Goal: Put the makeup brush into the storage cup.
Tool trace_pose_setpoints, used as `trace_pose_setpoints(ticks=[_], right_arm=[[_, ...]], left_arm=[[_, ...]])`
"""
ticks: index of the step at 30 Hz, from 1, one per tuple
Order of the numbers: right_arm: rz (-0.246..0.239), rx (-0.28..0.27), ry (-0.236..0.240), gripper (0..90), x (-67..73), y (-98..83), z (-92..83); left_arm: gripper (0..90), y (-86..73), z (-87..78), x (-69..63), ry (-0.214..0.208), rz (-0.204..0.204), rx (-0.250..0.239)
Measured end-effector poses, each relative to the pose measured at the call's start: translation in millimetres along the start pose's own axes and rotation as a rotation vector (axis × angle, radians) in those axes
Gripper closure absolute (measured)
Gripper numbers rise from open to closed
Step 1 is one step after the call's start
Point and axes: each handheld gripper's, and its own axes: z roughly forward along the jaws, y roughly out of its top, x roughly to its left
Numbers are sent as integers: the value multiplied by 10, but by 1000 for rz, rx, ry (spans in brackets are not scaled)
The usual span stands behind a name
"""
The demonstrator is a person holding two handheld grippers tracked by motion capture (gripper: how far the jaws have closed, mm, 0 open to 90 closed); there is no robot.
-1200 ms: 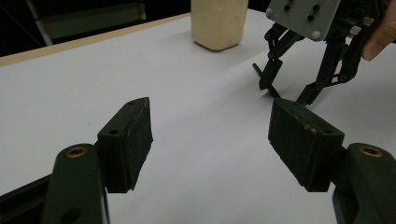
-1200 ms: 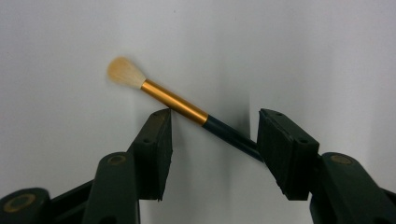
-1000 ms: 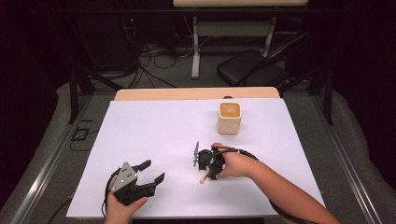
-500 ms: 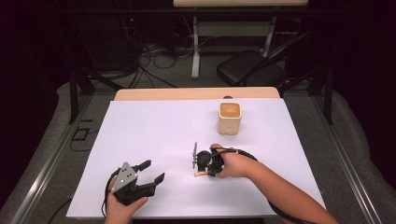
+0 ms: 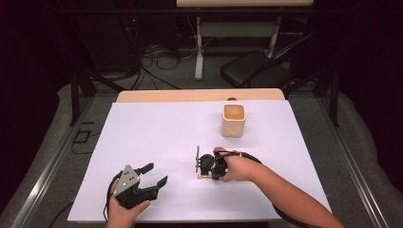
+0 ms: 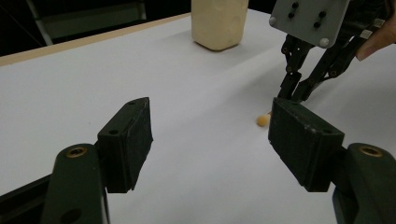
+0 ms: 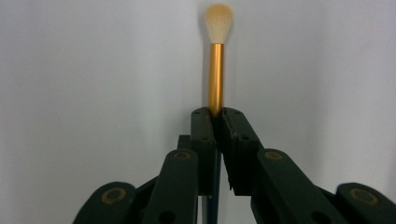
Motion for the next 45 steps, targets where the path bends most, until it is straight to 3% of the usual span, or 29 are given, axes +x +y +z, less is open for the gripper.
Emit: trace_pose_setpoints(ticks=[16,34,45], right_arm=[[14,-7,-18,832,11,5,-148],[18,-65,-50,832,33,9,-341],[69,-166,-54,832,-15,-103,-512]], left_arm=[[303,0,0,-1,1,-1,0],[302,1,-2,1,3,-1,2],[303,0,1,-1,3,-2,-1]])
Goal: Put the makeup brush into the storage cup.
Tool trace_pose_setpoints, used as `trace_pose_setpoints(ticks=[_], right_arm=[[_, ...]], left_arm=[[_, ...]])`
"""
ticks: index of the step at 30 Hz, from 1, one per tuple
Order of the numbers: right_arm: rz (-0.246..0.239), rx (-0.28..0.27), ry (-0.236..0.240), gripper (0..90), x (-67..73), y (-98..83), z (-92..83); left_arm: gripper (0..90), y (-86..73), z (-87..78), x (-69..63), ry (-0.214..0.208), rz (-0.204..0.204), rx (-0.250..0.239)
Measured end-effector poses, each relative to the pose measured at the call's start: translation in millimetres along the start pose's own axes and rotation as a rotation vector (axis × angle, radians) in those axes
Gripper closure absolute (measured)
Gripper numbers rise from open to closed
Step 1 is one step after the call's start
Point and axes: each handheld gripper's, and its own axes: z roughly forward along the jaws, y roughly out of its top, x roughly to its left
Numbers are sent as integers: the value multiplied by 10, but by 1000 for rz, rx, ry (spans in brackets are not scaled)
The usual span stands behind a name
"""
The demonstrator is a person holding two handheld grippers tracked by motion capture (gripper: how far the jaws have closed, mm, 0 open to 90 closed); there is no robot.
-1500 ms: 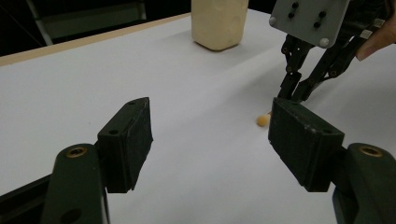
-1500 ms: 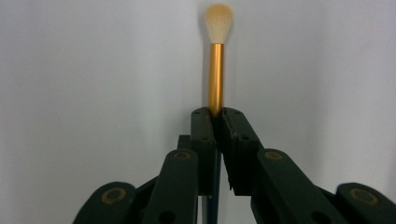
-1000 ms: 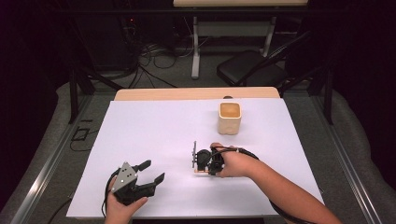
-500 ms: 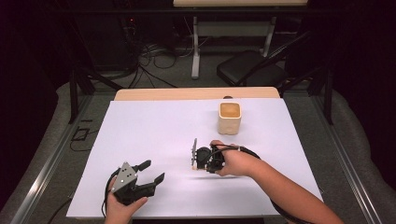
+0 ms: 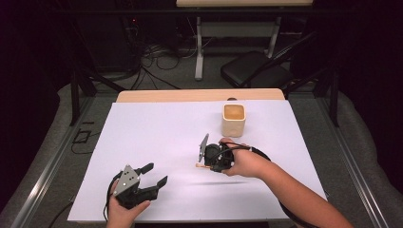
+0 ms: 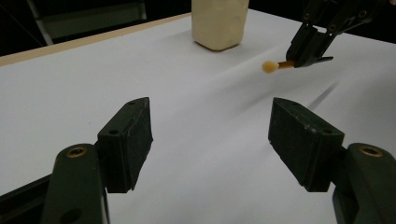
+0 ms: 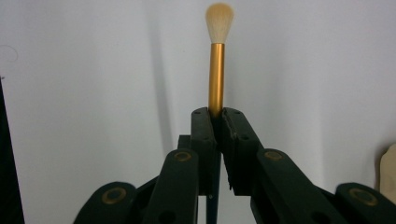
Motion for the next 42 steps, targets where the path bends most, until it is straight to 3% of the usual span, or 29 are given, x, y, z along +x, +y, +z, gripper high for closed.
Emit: trace_pose_setpoints(ticks=[16,42], right_arm=[[97,-178,9,832,-35,-110,-166],[235,-436,26,833,-82,-344,-218]], left_arm=[[304,1,-1,0,-2,2,3],[306,2,2,-1,-4,3,4]])
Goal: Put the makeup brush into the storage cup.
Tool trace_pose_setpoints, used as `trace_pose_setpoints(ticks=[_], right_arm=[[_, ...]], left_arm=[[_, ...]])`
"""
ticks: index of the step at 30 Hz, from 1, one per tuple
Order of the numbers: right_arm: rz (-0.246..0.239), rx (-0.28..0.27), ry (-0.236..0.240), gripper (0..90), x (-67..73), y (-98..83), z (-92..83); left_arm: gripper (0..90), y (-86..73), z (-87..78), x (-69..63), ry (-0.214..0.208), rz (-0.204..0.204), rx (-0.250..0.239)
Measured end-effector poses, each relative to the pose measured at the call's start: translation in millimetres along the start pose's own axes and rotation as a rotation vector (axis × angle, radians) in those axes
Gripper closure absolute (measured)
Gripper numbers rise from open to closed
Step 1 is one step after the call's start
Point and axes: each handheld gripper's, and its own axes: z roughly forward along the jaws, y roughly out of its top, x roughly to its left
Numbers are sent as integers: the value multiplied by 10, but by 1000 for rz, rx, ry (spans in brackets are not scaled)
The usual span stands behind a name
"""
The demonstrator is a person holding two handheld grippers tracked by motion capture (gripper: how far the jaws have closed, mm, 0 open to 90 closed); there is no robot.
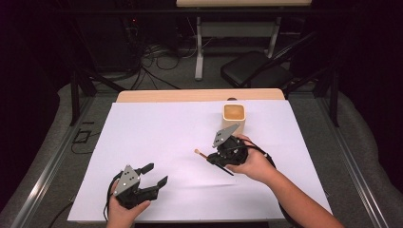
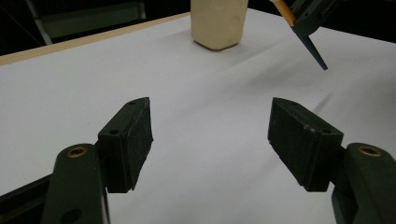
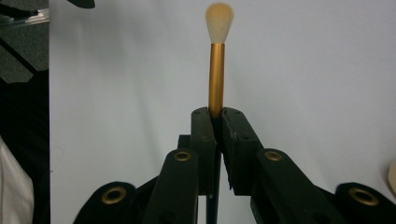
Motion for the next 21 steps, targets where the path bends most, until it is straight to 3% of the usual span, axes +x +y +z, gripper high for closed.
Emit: trace_pose_setpoints(ticks=[12,21], right_arm=[[59,-96,-3,833,-26,-47,-17],[122,-159,25,832,-69,-107,31]], left_arm=[[307,0,3,0,2,2,2],[311,0,18,3,-1,-4,5]])
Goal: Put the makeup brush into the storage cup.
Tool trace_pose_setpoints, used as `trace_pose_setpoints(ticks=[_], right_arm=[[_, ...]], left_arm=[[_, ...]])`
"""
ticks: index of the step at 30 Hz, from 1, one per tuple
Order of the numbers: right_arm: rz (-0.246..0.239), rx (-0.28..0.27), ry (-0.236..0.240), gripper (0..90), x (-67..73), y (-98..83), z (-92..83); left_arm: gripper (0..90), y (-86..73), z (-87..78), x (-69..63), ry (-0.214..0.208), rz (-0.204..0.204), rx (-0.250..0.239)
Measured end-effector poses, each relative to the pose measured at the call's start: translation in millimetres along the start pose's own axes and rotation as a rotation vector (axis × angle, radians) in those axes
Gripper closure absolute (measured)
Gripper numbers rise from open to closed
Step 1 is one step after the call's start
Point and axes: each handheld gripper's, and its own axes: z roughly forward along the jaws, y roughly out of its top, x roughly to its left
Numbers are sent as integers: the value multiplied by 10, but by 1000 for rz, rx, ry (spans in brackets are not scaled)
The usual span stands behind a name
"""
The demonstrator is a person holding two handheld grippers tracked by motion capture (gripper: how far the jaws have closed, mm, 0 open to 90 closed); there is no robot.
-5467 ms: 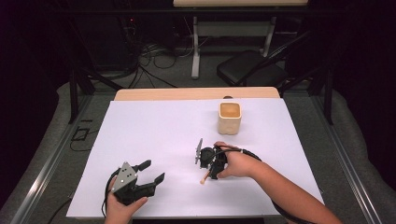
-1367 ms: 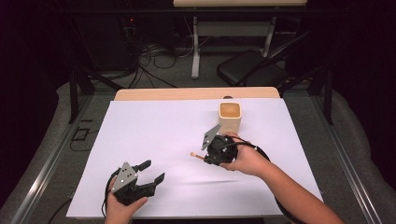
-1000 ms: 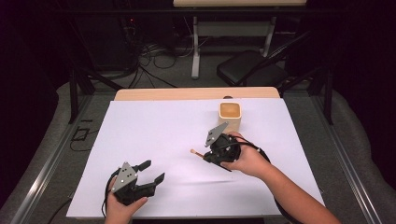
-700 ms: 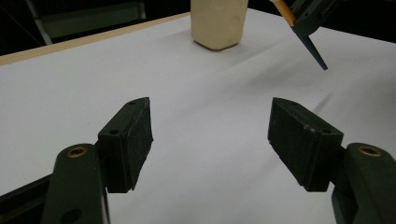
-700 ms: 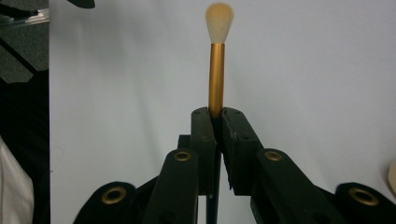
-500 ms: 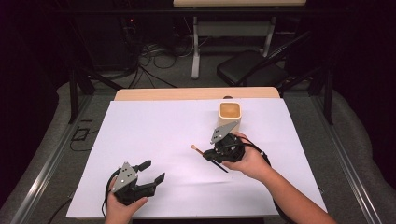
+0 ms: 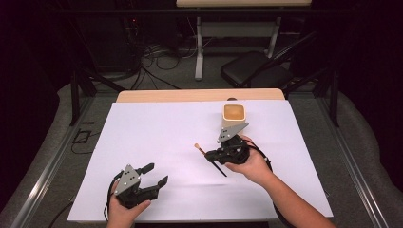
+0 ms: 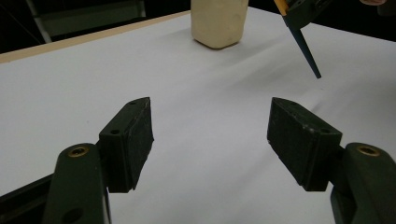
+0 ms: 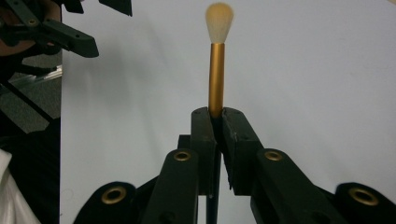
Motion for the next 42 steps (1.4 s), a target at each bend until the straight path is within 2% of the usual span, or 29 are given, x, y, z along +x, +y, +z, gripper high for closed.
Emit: trace_pose_setpoints(ticks=[6,11,13,16,19,24,26,33,42], right_arm=[[55,-53,27,832,-35,-50,19],[111,-102,34,833,-98,-99,28],[131,-117,30,833,-113,-120,33],[148,-137,32,833,-120,-142,25],[167,-163,39,833,-124,-149,4],[182,-200,43,833,-128,-140,-41],[190,-208,44,833,-126,-136,-57],[210,-238,38,832,-151,-137,-96],[231,-280,33,833,-163,-145,-116]], left_arm=[[335,3,38,19,-31,-28,15],[356,50,83,22,-40,-50,31],[366,87,110,26,-57,-69,33],[371,139,158,33,-95,-125,30],[375,197,214,31,-103,-153,23],[392,322,338,30,-119,-159,20],[395,372,397,26,-120,-146,25],[400,488,558,0,-145,-166,54],[397,649,674,-53,-178,-145,35]])
